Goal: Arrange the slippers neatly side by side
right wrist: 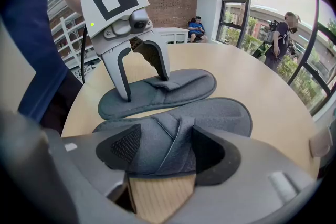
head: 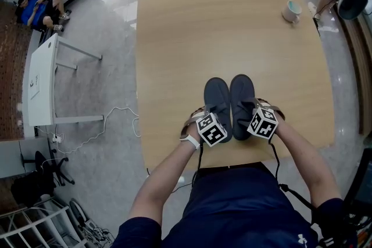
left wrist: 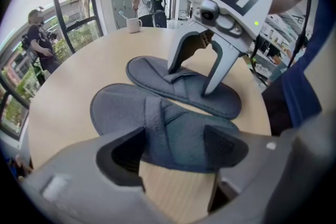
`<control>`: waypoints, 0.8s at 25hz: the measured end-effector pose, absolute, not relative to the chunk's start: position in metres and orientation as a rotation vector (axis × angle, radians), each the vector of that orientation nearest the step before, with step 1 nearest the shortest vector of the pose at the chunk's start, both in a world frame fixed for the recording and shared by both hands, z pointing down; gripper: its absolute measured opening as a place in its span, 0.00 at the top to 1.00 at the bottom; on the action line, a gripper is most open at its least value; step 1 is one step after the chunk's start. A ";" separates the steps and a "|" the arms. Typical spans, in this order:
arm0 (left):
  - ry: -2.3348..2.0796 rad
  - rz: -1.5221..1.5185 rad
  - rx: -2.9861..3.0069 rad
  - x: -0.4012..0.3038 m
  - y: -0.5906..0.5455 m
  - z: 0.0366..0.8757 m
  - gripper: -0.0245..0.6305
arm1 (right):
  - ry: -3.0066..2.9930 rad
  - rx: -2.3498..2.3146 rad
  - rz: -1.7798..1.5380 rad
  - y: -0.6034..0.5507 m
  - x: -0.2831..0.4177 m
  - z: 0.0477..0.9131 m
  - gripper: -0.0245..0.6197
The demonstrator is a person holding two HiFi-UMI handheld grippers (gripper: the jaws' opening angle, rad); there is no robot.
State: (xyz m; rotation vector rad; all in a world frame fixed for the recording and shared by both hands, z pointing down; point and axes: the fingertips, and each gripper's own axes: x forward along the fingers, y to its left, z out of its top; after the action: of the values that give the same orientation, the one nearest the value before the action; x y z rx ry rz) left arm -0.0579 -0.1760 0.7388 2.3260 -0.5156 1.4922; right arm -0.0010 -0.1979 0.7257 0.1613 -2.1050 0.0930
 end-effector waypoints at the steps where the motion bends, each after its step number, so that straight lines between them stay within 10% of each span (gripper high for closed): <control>1: -0.512 1.497 2.324 -0.058 -0.176 0.739 0.41 | -2.103 0.159 0.094 -0.198 -0.001 0.726 0.47; 15: -0.798 1.192 2.428 -0.051 -0.185 0.665 0.37 | -2.290 0.415 0.158 -0.202 -0.003 0.664 0.47; 20: -1.049 0.907 2.470 -0.061 -0.191 0.593 0.58 | -2.531 0.569 0.387 -0.185 -0.017 0.600 0.63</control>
State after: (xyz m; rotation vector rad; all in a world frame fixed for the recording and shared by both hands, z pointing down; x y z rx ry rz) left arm -0.0613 -0.1913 0.5928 2.4699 -1.0487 0.9068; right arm -0.0172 -0.1848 0.5998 0.5689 -2.5308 0.3872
